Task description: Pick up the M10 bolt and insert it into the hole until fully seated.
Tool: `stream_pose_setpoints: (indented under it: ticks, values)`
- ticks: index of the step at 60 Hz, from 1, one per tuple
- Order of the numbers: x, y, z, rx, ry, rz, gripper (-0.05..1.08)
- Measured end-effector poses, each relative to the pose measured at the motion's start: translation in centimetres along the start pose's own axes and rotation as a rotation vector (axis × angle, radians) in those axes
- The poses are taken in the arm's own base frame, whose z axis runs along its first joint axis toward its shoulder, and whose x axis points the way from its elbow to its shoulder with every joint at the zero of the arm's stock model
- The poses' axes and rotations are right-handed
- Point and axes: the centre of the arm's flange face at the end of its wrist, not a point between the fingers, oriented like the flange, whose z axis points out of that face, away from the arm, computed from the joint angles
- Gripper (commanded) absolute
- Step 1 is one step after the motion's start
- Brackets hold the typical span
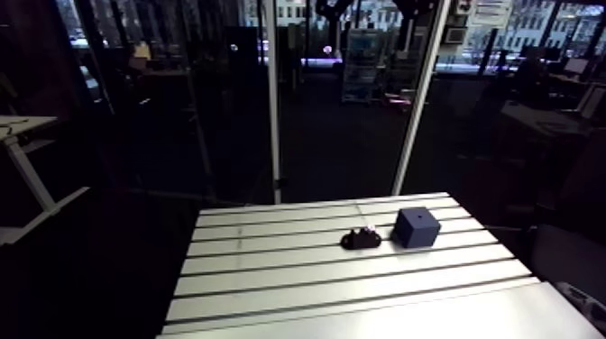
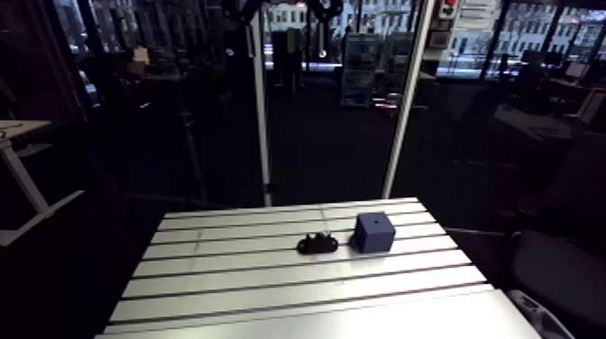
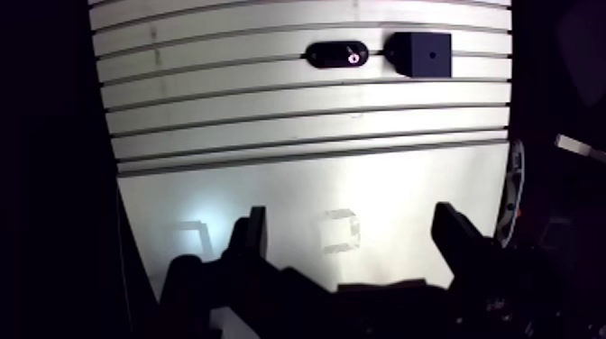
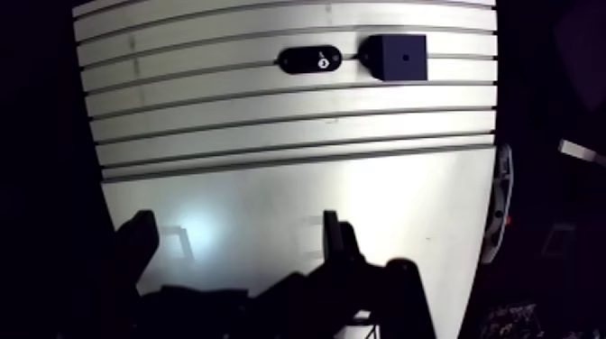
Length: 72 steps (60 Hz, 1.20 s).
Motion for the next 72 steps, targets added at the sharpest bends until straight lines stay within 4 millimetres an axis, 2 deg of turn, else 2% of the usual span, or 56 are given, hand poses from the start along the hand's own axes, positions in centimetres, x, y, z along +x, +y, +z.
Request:
stream_pose_setpoints:
  ticks: [20, 40, 59, 72]
  values:
    - [0.1, 0.1, 0.6, -0.001, -0.005, -0.019, 0.01]
    - [0.3, 0.3, 2.6, -0.001, 0.003, -0.074, 0.01]
    - [0.8, 0.4, 6.6, -0.005, 0.030, -0.140, 0.01]
    - [1.1, 1.3, 9.5, -0.005, 0.028, -0.154, 0.01]
